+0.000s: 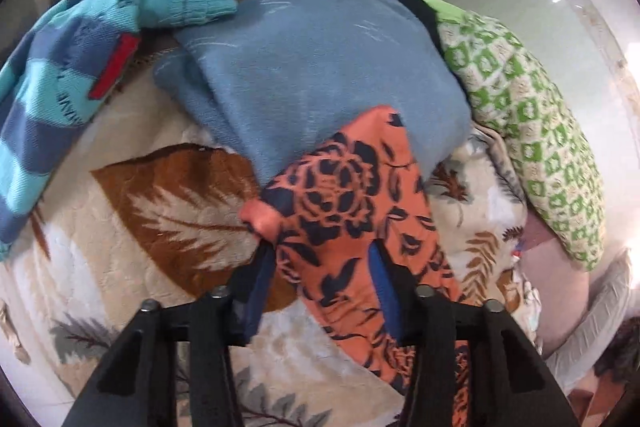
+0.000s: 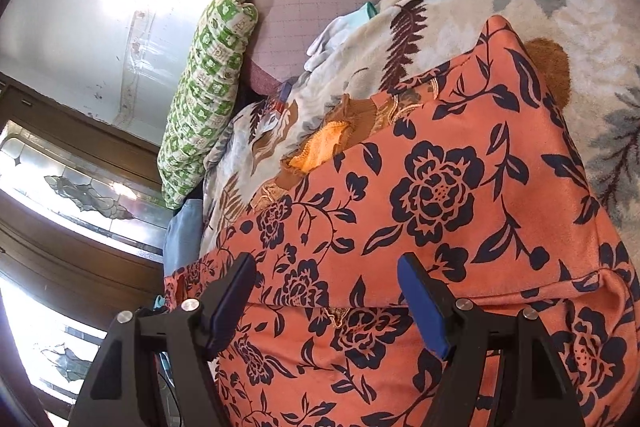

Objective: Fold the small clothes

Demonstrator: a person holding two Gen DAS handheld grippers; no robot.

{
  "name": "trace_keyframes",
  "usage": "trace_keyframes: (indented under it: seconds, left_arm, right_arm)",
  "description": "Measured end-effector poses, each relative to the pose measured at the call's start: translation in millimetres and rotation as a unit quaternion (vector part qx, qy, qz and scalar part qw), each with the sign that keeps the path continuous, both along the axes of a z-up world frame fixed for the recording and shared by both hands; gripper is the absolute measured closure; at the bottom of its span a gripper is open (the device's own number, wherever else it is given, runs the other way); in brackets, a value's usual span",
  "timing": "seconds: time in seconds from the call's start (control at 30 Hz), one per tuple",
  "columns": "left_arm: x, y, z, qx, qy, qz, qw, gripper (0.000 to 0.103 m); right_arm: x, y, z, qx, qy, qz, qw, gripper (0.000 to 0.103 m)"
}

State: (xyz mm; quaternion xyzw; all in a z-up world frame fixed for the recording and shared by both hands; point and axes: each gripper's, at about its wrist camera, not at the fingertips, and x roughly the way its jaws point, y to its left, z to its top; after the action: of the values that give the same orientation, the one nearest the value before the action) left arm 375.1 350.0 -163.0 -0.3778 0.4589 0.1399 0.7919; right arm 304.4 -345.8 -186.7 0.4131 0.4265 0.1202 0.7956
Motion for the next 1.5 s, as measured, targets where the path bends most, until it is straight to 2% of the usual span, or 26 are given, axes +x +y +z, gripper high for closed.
trace_keyframes:
  seconds: [0.1, 0.2, 0.5, 0.57, 0.67, 0.73, 0.9, 1.07, 1.23, 1.33, 1.5]
  left_arm:
    - [9, -2, 0, 0.002, -0.003, -0.009, 1.0, 0.067]
    - [14, 0, -5, -0.005, -0.006, -0.013, 0.9999, 0.079]
    - [11, 2, -20, -0.007, 0.005, -0.002, 1.0, 0.08]
    - [9, 4, -23, -0.016, 0.0, 0.008, 0.9998, 0.083]
    - [7, 5, -25, -0.017, -0.001, 0.019, 0.9997, 0.094]
    - [3, 2, -18, -0.009, -0.019, 0.017, 0.9996, 0.098]
    - [0, -25, 18, 0.016, -0.072, -0.027, 0.9969, 0.099]
    - [-7, -88, 63, 0.02, -0.112, -0.099, 0.9885, 0.099]
    - [-7, -182, 92, 0.006, -0.145, -0.181, 0.9728, 0.099]
    - [-6, -247, 101, -0.01, -0.155, -0.233, 0.96, 0.099]
    - [-3, -355, 99, -0.055, -0.16, -0.308, 0.9364, 0.099]
  right_arm:
    - [3, 2, -5, -0.001, 0.007, 0.003, 1.0, 0.027]
    - [4, 4, -7, -0.007, 0.007, 0.006, 1.0, 0.027]
    - [9, 8, -11, -0.014, 0.011, 0.009, 1.0, 0.027]
    - [9, 8, -11, -0.014, 0.011, 0.009, 1.0, 0.027]
    - [8, 7, -10, -0.014, 0.008, 0.006, 1.0, 0.027]
    - [8, 5, -9, -0.013, 0.006, 0.005, 1.0, 0.027]
    - [6, 2, -6, -0.009, -0.001, 0.001, 1.0, 0.027]
    - [2, 0, 4, -0.001, -0.016, 0.001, 1.0, 0.027]
    - [-3, 0, 16, 0.038, -0.041, 0.015, 0.998, 0.027]
    - [-4, -1, 17, 0.112, -0.05, 0.041, 0.992, 0.027]
    - [-6, -16, 10, 0.237, -0.05, 0.054, 0.969, 0.026]
